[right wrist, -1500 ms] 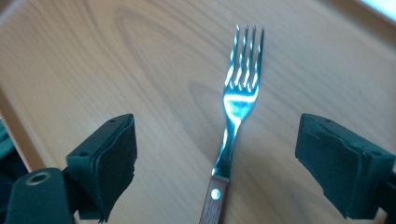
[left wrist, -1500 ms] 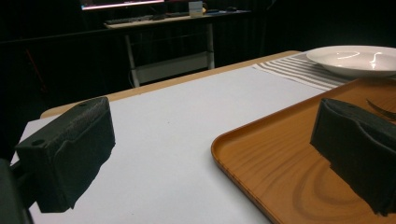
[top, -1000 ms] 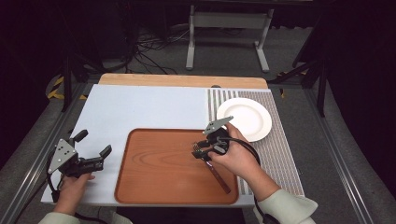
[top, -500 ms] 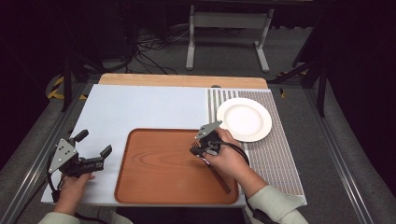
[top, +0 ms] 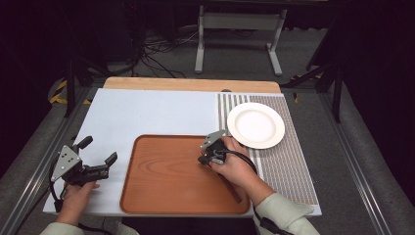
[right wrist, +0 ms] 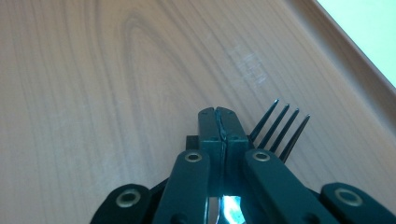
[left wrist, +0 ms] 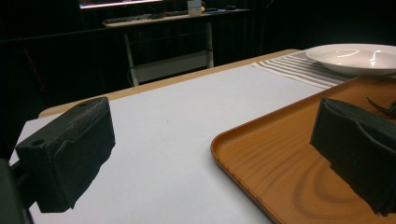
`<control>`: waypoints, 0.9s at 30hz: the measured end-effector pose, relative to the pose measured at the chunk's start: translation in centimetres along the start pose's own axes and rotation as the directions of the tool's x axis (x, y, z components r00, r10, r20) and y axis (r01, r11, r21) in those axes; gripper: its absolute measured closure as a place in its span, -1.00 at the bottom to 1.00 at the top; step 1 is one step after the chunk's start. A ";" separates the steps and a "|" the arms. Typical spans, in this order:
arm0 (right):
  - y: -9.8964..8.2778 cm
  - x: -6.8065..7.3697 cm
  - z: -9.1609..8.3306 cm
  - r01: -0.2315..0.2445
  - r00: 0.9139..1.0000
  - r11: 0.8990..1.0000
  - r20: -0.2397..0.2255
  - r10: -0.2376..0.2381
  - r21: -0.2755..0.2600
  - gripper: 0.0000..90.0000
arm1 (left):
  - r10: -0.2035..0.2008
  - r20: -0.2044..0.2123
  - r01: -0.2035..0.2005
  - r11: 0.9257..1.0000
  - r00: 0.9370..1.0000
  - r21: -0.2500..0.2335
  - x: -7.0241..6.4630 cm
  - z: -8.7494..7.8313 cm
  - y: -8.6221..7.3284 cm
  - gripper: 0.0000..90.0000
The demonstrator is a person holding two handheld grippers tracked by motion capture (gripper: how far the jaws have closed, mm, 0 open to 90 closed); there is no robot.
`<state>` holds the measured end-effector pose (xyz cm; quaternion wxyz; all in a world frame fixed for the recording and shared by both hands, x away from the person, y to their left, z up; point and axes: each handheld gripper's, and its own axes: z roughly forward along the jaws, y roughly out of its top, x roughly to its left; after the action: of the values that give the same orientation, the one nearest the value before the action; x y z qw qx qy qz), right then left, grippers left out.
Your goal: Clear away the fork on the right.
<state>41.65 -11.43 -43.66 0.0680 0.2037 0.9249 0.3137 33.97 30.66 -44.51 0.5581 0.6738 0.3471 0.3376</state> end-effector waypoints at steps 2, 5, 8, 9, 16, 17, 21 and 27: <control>0.0 -0.1 0.1 0.001 1.000 1.000 0.004 -0.001 0.003 1.00 | 0.000 0.000 0.000 1.000 1.000 0.000 0.0 0.0 0.0 -0.99; 0.0 -0.1 0.2 0.004 1.000 1.000 0.011 -0.004 0.011 1.00 | 0.001 0.000 -0.001 1.000 1.000 0.000 0.0 0.0 0.0 -0.99; -0.1 -0.3 0.3 0.001 1.000 1.000 0.027 -0.002 0.016 1.00 | 0.001 0.001 -0.001 1.000 1.000 -0.002 0.0 0.0 0.0 -0.99; -0.1 -0.3 0.3 0.003 1.000 1.000 0.027 -0.003 0.016 1.00 | 0.001 0.000 -0.001 1.000 1.000 0.000 0.0 0.0 0.0 -0.99; -0.2 -0.6 0.1 -0.003 0.999 1.000 0.054 0.002 0.022 1.00 | 0.001 0.001 -0.001 1.000 1.000 -0.002 0.0 0.0 0.0 -0.99; -0.3 -0.7 0.1 -0.001 0.998 1.000 0.060 0.000 0.024 1.00 | 0.001 0.001 -0.001 1.000 1.000 -0.001 0.0 0.0 0.0 -0.99; -0.5 -1.1 -0.1 -0.018 0.996 0.999 0.082 0.016 0.026 1.00 | 0.001 0.001 -0.001 1.000 1.000 -0.002 0.0 0.0 0.0 -0.99; -1.0 -1.9 -0.5 -0.041 0.994 0.999 0.107 0.039 0.023 1.00 | 0.001 0.000 -0.001 1.000 1.000 -0.003 0.0 -0.1 0.0 -0.99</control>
<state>42.93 -13.24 -43.82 0.1084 0.2394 0.9195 0.2922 33.94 30.70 -44.47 0.5590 0.6731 0.3465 0.3382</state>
